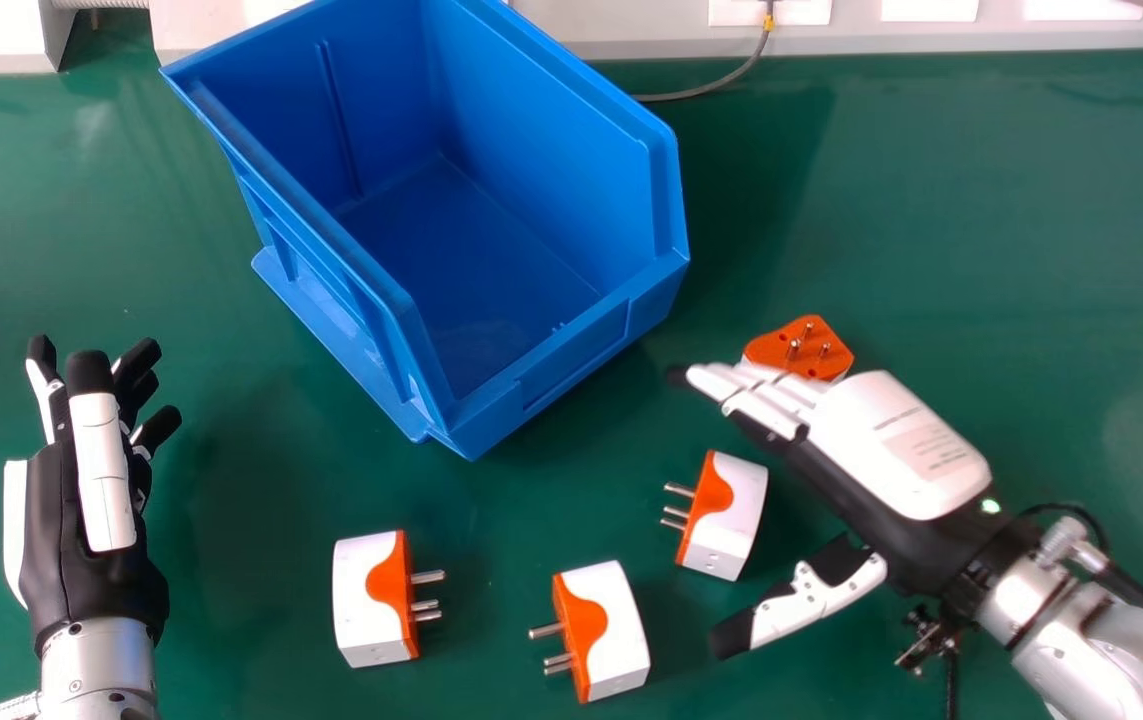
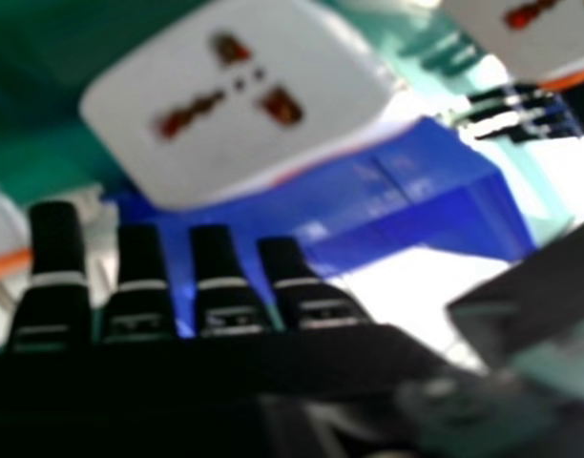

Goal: Pick all objects and put in blue box

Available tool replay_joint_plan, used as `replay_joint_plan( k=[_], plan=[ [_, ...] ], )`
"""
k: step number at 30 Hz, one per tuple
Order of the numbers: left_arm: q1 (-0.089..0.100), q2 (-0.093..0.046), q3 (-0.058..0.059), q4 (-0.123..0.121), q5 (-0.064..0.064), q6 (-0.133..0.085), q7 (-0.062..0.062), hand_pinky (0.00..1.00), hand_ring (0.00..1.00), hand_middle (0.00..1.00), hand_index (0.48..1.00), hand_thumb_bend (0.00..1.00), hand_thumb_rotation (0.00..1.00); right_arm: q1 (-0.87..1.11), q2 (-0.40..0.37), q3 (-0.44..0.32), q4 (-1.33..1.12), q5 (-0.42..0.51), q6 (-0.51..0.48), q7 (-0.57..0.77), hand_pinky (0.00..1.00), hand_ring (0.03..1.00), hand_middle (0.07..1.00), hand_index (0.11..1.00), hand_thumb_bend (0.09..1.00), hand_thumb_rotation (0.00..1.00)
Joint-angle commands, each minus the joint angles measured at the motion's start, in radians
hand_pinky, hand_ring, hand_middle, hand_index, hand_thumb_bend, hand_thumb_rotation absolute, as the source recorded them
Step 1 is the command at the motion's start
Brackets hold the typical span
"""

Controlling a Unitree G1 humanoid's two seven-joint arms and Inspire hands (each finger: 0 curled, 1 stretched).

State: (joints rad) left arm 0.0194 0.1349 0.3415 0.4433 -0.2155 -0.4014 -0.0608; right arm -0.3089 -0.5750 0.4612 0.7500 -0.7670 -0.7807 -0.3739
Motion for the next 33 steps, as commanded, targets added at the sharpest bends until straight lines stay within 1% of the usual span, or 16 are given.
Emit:
replay_joint_plan(
  k=[1, 5, 7, 8, 12, 16, 19, 22, 24, 29, 33],
  plan=[
    [-0.007, 0.013, 0.007, -0.012, 0.0, -0.006, -0.001, 0.86, 0.91, 0.87, 0.954, 0.97, 0.97, 0.04, 0.006, -0.018, -0.098, 0.044, 0.06, 0.097, 0.7, 0.865, 0.889, 0.896, 1.0, 0.75],
    [0.002, 0.01, 0.005, -0.029, 0.001, -0.001, 0.001, 0.86, 0.91, 0.87, 0.954, 0.97, 0.97, 0.098, 0.013, -0.013, -0.232, 0.037, 0.176, 0.212, 0.7, 0.854, 0.892, 0.906, 1.0, 0.7],
    [0.003, 0.01, 0.005, -0.031, 0.0, 0.0, 0.001, 0.86, 0.91, 0.87, 0.954, 0.97, 0.97, 0.116, 0.015, -0.013, -0.283, 0.03, 0.229, 0.259, 0.7, 0.852, 0.895, 0.91, 1.0, 0.69],
    [0.003, 0.01, 0.005, -0.03, 0.0, 0.0, 0.0, 0.86, 0.91, 0.87, 0.954, 0.97, 0.97, 0.122, 0.016, -0.013, -0.302, 0.025, 0.252, 0.274, 0.69, 0.85, 0.9, 0.917, 1.0, 0.67],
    [0.004, 0.009, 0.004, -0.034, 0.002, 0.001, 0.002, 0.86, 0.91, 0.87, 0.954, 0.97, 0.97, 0.138, 0.02, -0.012, -0.349, 0.004, 0.343, 0.322, 0.68, 0.846, 0.904, 0.925, 0.998, 0.63],
    [0.007, 0.008, 0.002, -0.044, 0.002, 0.008, 0.002, 0.87, 0.91, 0.87, 0.954, 0.96, 0.97, 0.152, 0.036, -0.007, -0.398, -0.018, 0.488, 0.403, 0.68, 0.833, 0.898, 0.93, 0.961, 0.57],
    [0.012, 0.007, 0.001, -0.054, 0.003, 0.012, 0.002, 0.87, 0.91, 0.87, 0.954, 0.96, 0.96, 0.158, 0.047, 0.0, -0.446, -0.03, 0.621, 0.514, 0.69, 0.827, 0.894, 0.926, 0.942, 0.55],
    [0.014, 0.008, 0.002, -0.057, 0.002, 0.015, 0.001, 0.87, 0.92, 0.88, 0.954, 0.96, 0.96, 0.158, 0.054, 0.007, -0.492, -0.031, 0.732, 0.629, 0.71, 0.823, 0.893, 0.919, 0.93, 0.54],
    [0.014, 0.008, 0.002, -0.059, 0.003, 0.018, 0.003, 0.87, 0.92, 0.88, 0.954, 0.96, 0.97, 0.157, 0.055, 0.011, -0.512, -0.026, 0.772, 0.673, 0.72, 0.818, 0.893, 0.912, 0.924, 0.54],
    [0.016, 0.008, 0.0, -0.064, 0.006, 0.021, 0.006, 0.87, 0.92, 0.88, 0.954, 0.96, 0.97, 0.146, 0.054, 0.023, -0.516, -0.02, 0.809, 0.713, 0.74, 0.809, 0.895, 0.903, 0.916, 0.53],
    [0.018, 0.009, 0.001, -0.067, 0.006, 0.024, 0.006, 0.87, 0.92, 0.87, 0.954, 0.96, 0.97, 0.135, 0.055, 0.033, -0.511, -0.023, 0.845, 0.748, 0.74, 0.806, 0.897, 0.902, 0.912, 0.53]
  ],
)
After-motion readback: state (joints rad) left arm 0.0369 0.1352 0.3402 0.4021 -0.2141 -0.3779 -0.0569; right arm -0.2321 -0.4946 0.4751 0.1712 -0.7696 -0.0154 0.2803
